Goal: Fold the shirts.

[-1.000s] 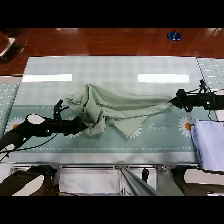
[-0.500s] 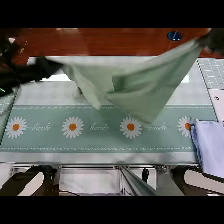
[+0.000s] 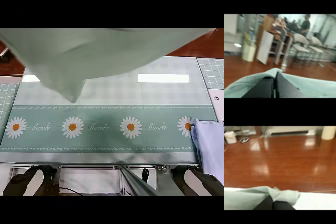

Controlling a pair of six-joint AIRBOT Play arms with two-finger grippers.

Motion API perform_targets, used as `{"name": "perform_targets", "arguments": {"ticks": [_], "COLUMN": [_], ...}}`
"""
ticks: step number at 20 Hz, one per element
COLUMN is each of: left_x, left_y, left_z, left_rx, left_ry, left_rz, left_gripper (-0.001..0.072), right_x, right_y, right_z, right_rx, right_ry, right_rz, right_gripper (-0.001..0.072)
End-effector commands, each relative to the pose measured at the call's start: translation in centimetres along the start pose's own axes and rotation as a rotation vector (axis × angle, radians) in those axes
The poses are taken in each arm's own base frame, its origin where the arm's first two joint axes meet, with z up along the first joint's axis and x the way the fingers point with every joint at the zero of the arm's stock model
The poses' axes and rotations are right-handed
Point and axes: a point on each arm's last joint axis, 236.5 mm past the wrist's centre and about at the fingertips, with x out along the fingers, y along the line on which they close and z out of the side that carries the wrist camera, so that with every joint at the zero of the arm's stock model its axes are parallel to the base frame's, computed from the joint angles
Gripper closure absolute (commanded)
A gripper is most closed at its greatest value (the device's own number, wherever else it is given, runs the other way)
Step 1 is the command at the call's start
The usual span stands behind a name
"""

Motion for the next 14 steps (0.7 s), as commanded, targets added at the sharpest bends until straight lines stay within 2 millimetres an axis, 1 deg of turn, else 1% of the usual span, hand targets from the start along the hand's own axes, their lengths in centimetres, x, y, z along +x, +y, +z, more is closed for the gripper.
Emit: {"name": "perform_targets", "arguments": {"ticks": [1, 2, 4, 5, 6, 7, 9, 11, 13, 14], "left_x": [-6.1, -7.8, -10.9, -11.9, -12.6, -13.0, -13.0, -12.1, -9.8, -8.4], "left_y": [-0.3, -0.2, 0.1, 0.2, 0.3, 0.4, 1.2, 3.3, 5.5, 6.4], "left_z": [3.1, 3.2, 2.6, 1.8, 0.5, -0.9, -2.9, -5.4, -9.5, -12.1], "left_rx": [0.217, 0.267, 0.343, 0.363, 0.366, 0.351, 0.291, 0.216, 0.096, 0.017], "left_ry": [-0.073, -0.071, -0.035, 0.004, 0.058, 0.109, 0.171, 0.234, 0.326, 0.383], "left_rz": [0.231, 0.300, 0.425, 0.460, 0.478, 0.483, 0.489, 0.496, 0.441, 0.394], "left_gripper": [0.0683, 0.0683, 0.0682, 0.0682, 0.0682, 0.0682, 0.0682, 0.0683, 0.0683, 0.0682], "right_x": [-7.2, -8.5, -10.0, -10.3, -10.4, -10.2, -9.3, -7.2, -4.2, -2.2], "right_y": [0.2, -0.2, -0.6, -0.3, -0.1, 0.0, -0.5, -1.6, -2.2, -2.3], "right_z": [-0.3, -0.8, -2.2, -2.9, -3.7, -4.8, -7.4, -10.2, -12.8, -14.3], "right_rx": [-0.039, -0.027, -0.013, -0.009, -0.003, 0.006, 0.030, 0.065, 0.102, 0.124], "right_ry": [-0.047, -0.045, -0.024, -0.010, 0.004, 0.030, 0.099, 0.184, 0.255, 0.301], "right_rz": [-0.147, -0.188, -0.236, -0.232, -0.222, -0.215, -0.215, -0.214, -0.176, -0.137], "right_gripper": [0.0694, 0.0694, 0.0694, 0.0694, 0.0694, 0.0694, 0.0694, 0.0694, 0.0694, 0.0694]}}
